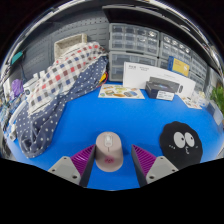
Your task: Arrange mouse
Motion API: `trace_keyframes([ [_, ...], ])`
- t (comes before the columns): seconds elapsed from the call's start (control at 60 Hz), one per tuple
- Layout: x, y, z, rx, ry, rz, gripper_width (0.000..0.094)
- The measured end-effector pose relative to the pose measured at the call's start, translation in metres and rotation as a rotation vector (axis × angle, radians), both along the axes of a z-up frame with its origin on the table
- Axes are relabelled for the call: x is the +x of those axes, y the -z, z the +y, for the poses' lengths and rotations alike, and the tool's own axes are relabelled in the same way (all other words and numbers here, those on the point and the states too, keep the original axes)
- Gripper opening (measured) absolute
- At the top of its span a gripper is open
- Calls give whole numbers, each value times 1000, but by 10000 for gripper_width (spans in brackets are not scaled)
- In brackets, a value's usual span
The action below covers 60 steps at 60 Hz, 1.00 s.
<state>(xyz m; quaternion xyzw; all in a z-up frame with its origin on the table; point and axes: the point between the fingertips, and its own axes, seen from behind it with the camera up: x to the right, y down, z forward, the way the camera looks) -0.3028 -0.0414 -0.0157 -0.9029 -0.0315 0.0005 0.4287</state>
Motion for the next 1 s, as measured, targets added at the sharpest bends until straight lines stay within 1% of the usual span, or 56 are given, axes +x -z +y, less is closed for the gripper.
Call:
trace_keyframes([
  [0.083, -3, 0, 11, -13, 13, 6, 598],
  [0.1, -5, 1, 13, -16, 12, 11, 596],
  [0.117, -7, 1, 14, -19, 9, 17, 575],
  [0.133, -9, 1, 14, -22, 8, 22, 485],
  [0.183, -9, 1, 16, -22, 17, 19, 485],
  [0.283, -8, 2, 15, -24, 37, 40, 456],
  [0.3, -8, 1, 15, -23, 38, 41, 440],
  [0.317, -9, 2, 15, -29, 35, 39, 464],
  [0.333, -9, 2, 15, -30, 31, 37, 418],
  [0.383, -9, 3, 15, -47, 19, 33, 391],
  [0.4, -9, 2, 15, -49, 18, 34, 358],
  [0.45, -9, 4, 15, -61, 4, 28, 340],
  [0.633, -10, 3, 16, -79, -51, 35, 336],
  [0.7, -15, -2, 16, -98, -91, 47, 336],
  [0.767, -21, -25, 18, -77, -148, 59, 339],
  [0.85, -19, -79, 27, 0, -209, 60, 339],
  [0.95, 1, -156, 41, 121, -222, 66, 340],
  [1.0, 19, -190, 45, 175, -216, 69, 340],
])
